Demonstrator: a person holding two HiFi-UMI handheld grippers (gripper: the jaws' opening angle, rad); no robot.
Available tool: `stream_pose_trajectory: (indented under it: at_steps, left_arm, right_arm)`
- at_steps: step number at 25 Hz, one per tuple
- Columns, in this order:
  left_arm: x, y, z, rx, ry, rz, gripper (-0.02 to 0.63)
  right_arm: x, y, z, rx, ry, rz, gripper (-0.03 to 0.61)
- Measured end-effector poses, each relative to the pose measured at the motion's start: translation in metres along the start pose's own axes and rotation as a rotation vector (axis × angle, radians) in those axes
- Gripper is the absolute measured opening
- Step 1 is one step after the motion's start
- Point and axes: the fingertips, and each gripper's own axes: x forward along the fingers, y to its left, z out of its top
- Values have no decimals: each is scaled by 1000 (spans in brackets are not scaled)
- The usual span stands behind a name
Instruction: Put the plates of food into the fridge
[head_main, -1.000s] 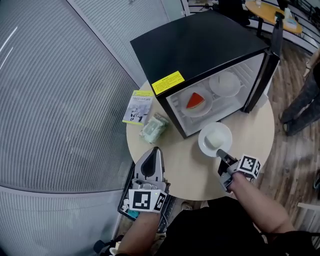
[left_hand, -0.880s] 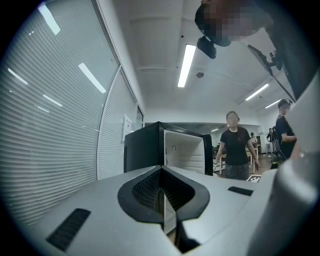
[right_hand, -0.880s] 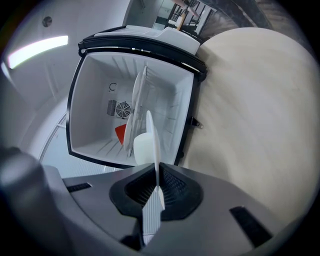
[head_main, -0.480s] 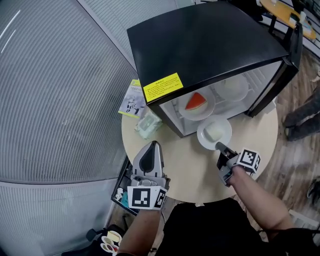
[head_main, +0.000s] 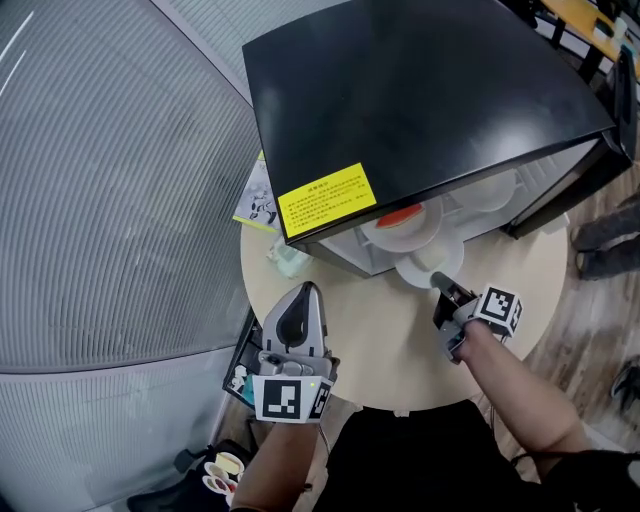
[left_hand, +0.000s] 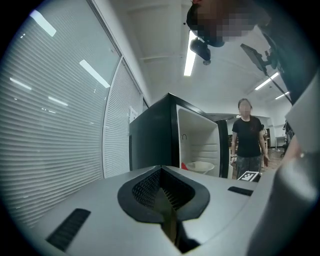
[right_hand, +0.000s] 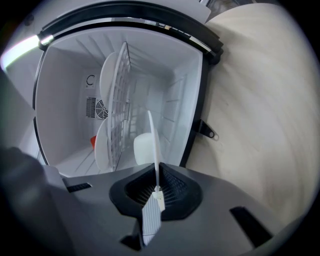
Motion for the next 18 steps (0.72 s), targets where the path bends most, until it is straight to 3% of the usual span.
stream_pose_trajectory:
  at_steps: [18]
  left_arm:
    - [25, 48, -13, 9, 38, 54, 5]
  right_arm:
    - [68, 0, 23, 8, 1, -27, 17]
